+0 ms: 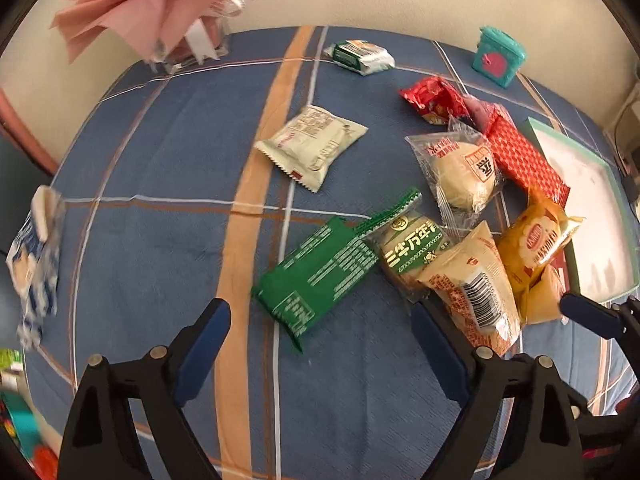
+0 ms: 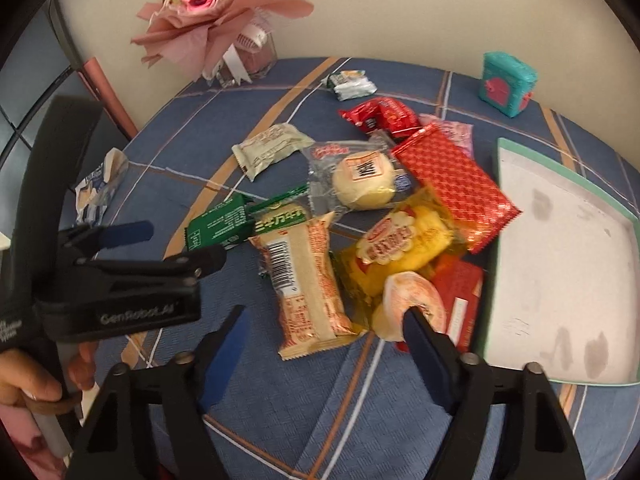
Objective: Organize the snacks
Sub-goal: 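Grasp the green rectangular pack with the left tool while the right tool grasps the barcode bread bag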
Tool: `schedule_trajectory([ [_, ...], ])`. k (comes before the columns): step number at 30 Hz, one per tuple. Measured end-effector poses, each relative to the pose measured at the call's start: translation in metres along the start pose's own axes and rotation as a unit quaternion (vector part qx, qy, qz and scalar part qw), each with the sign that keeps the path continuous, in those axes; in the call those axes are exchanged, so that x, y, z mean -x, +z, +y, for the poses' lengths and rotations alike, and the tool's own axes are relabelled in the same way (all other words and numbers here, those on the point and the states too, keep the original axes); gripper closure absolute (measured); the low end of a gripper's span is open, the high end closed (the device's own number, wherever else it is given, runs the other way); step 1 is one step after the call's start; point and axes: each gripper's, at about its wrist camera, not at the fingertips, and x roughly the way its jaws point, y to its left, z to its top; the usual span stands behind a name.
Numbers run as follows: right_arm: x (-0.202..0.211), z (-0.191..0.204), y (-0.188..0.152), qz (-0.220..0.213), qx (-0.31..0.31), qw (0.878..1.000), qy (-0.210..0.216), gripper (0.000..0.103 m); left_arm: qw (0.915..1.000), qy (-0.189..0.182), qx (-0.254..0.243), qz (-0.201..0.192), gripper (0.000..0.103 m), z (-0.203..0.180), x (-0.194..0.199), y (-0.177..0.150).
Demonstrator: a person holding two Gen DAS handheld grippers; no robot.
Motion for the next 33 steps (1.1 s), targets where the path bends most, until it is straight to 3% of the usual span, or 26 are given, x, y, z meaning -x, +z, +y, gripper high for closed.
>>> schedule_trajectory([
  [3, -0.011, 0.005, 0.002, 0.016, 0.010, 1.000, -0.001, 0.042, 0.9998, -0.015, -0.010, 0.010, 0.013, -0.007, -0.015, 0.003],
  [5, -0.019, 0.007, 0.003, 0.026, 0.011, 1.000, 0.001, 0.049, 0.9995, -0.027, -0.006, 0.017, 0.022, -0.008, -0.027, 0.003],
  [9, -0.028, 0.011, 0.005, 0.032, 0.019, 0.999, -0.004, 0.056, 0.9996, -0.020, -0.005, 0.019, 0.024, -0.011, -0.036, 0.010],
  [13, -0.031, 0.013, 0.007, 0.033, 0.021, 0.999, 0.000, 0.068, 0.9998, -0.006, -0.005, 0.019, 0.042, -0.014, -0.036, 0.017],
  [17, -0.028, 0.017, 0.007, 0.028, 0.030, 0.999, 0.000, 0.082, 0.9998, -0.010, -0.009, 0.016, 0.044, -0.021, -0.040, 0.025],
  [25, -0.026, 0.017, 0.007, 0.032, 0.033, 0.999, 0.003, 0.085, 0.9991, -0.007, -0.009, 0.042, 0.044, -0.042, -0.059, 0.051],
  [29, -0.025, 0.016, 0.006, 0.033, 0.032, 0.999, 0.006, 0.086, 0.9992, -0.014, 0.005, 0.038, 0.062, -0.049, -0.057, 0.054],
  [33, -0.018, 0.014, 0.007, 0.025, 0.026, 0.999, 0.017, 0.090, 0.9987, -0.021, 0.040, 0.026, 0.062, -0.053, -0.037, 0.044],
])
